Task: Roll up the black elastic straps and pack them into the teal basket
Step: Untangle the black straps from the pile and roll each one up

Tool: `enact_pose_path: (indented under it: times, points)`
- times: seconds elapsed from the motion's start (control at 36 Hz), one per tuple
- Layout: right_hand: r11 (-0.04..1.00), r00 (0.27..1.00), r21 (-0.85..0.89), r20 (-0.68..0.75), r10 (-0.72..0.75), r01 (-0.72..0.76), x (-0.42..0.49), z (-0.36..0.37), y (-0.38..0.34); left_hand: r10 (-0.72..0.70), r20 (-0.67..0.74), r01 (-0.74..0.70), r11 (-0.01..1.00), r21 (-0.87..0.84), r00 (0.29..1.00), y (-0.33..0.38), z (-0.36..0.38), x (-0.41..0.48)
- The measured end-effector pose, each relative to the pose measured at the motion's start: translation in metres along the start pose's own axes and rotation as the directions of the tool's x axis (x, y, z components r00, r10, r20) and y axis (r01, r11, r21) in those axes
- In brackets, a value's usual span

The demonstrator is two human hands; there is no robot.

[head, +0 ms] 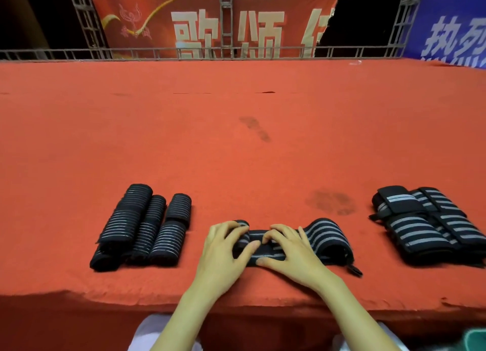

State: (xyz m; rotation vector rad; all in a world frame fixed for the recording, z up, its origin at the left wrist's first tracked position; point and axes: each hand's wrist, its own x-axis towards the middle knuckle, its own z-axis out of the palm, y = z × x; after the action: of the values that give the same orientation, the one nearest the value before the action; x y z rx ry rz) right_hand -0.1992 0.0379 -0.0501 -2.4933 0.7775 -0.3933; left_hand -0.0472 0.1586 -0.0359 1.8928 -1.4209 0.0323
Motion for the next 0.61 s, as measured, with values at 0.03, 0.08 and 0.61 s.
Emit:
enact_pose_path:
  times: [0.03, 0.08, 0.61]
  points:
    - [1.0, 1.0, 0.002, -0.01, -0.002, 0.002, -0.001, 0.0, 0.001, 0.008, 0.032, -0.007, 1.0, -0.016, 0.999, 0.003, 0.001, 0.0]
    - [1.0, 1.0, 0.01, -0.022, -0.007, 0.007, -0.001, 0.0, 0.004, -0.007, 0.061, 0.012, 0.996, -0.085, 0.998, 0.006, 0.001, 0.002]
    - [0.998, 0.995, 0.05, -0.094, -0.032, 0.037, -0.006, 0.002, 0.005, -0.526, 0.236, 0.57, 0.798, -0.194, 0.817, 0.003, 0.01, 0.022]
